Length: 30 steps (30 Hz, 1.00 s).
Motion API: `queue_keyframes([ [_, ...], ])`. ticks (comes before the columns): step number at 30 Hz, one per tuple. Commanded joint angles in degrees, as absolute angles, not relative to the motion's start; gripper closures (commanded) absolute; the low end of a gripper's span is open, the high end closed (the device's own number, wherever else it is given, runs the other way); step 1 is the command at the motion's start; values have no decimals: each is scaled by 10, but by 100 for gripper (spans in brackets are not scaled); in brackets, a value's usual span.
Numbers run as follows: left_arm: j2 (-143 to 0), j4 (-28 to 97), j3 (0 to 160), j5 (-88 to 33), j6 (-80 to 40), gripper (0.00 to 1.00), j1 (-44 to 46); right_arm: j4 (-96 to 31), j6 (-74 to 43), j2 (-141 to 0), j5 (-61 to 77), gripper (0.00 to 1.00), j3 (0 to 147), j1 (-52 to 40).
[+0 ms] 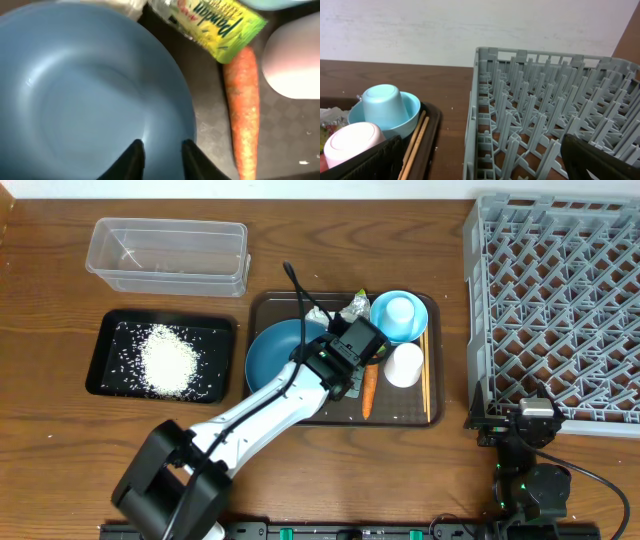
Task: Sort waste into correct bins and load items into the dishwasher rack
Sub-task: 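Return the blue bowl to the brown tray and release, then lower the left gripper onto the carrot and close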
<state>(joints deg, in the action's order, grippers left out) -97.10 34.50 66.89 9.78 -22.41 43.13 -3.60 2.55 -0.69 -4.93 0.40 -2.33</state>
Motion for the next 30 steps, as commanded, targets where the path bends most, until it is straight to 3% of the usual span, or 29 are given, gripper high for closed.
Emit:
queue_keyframes([
  [1,-905,354,677,105,-230,58,429,-38,20,-4,-51,1,3,-20],
  [5,-842,368,677,62,-232,38,429,-38,20,-4,-51,1,3,-20],
  [11,-797,359,677,-67,-232,21,432,-38,20,-4,-51,1,3,-20],
  [30,-947,382,685,-68,-206,21,481,-38,20,-4,-51,1,3,-20],
])
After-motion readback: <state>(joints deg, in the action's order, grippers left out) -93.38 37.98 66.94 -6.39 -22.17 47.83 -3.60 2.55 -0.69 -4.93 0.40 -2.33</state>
